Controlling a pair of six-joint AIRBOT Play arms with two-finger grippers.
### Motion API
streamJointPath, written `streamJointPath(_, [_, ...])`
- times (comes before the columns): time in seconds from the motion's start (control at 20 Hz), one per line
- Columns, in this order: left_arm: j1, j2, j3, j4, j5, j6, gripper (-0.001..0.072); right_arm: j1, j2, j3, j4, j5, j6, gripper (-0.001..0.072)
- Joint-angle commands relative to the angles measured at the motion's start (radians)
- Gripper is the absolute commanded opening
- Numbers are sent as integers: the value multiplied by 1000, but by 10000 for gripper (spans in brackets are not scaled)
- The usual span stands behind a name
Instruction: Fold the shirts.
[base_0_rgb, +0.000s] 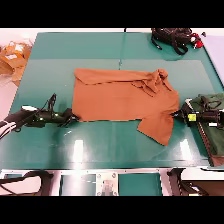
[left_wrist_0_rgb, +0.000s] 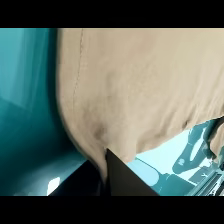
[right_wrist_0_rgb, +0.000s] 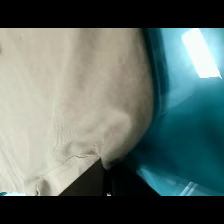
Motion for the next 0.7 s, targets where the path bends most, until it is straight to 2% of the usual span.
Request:
streamJointPath(0.0, [23, 19, 66, 1, -89, -10, 20, 18, 2, 50, 59, 42, 0, 16])
streamJointPath(0.15, [70, 142, 211, 71, -186, -106, 20, 18, 97, 188, 63, 162, 8, 15])
streamJointPath(0.25, [80, 255, 352, 138, -247, -163, 21, 18, 234, 289, 106, 170, 20, 15])
streamJointPath(0.4, [80, 421, 626, 139, -325, -201, 21, 17, 476, 460, 158, 164, 40, 15])
streamJointPath(0.5, [80, 502, 832, 149, -326, -232, 22, 17, 627, 571, 157, 112, 76, 15])
streamJointPath(0.65, [80, 564, 1146, 156, -331, -237, 22, 17, 840, 681, 158, -59, 150, 15])
